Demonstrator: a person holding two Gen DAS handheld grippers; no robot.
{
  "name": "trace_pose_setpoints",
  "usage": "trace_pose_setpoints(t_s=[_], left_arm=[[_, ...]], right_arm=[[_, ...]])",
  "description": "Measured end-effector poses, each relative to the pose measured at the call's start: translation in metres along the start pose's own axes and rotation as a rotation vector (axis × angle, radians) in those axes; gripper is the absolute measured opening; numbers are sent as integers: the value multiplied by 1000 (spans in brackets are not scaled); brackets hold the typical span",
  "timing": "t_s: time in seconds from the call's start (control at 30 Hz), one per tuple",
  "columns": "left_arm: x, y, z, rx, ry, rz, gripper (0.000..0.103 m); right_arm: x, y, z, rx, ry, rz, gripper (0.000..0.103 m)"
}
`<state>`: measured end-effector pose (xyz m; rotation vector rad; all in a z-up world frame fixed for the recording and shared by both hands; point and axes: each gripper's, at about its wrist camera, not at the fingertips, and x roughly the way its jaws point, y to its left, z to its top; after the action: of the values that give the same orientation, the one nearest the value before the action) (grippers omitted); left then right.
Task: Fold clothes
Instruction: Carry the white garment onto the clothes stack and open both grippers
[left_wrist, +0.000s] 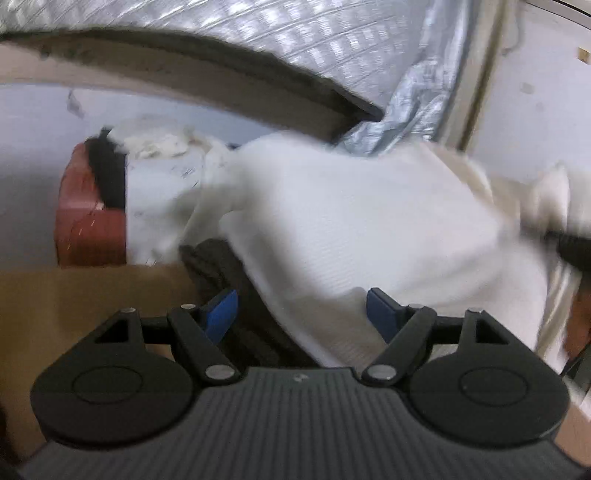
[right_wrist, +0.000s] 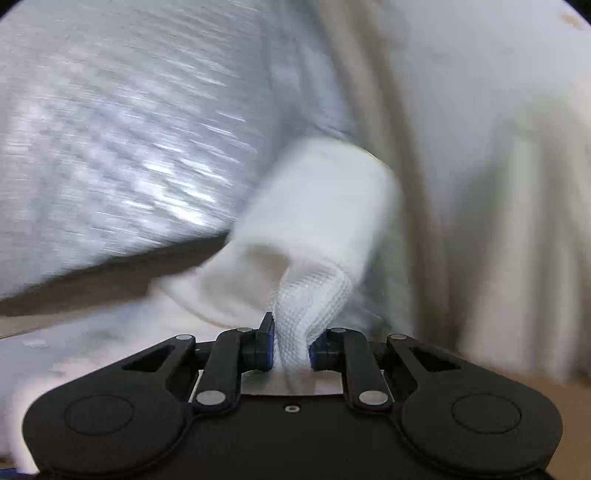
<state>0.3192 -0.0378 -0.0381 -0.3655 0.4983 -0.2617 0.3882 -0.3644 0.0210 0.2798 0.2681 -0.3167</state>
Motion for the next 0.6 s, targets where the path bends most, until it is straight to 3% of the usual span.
trace_pose_setpoints(t_s=[0.07, 0.17, 0.23, 0.37, 0.47, 0.53, 0.57, 0.6], left_arm=[[-3, 9, -2, -36, 15, -5, 76], [-4, 22, 0, -105, 32, -8, 76], [-8, 28, -1, -142, 34, -31, 76], [-20, 28, 1, -163, -44, -121, 76], [-27, 17, 1, -137, -68, -222, 77], [-21, -1, -1, -59, 6, -255, 77], [-16, -9, -5, -20, 46, -228, 77], [-10, -17, -9, 17, 84, -189, 79]], right_arm=[[10, -18, -26, 69, 70, -16, 23], [2, -40, -41, 254, 41, 63, 30], [5, -43, -38, 303, 39, 107, 32], [15, -16, -18, 156, 39, 133, 27], [-1, -6, 2, 54, -17, 243, 24], [-4, -14, 8, 36, -24, 288, 23], [2, -19, 8, 40, 1, 286, 25], [10, -28, 4, 50, 63, 230, 33]])
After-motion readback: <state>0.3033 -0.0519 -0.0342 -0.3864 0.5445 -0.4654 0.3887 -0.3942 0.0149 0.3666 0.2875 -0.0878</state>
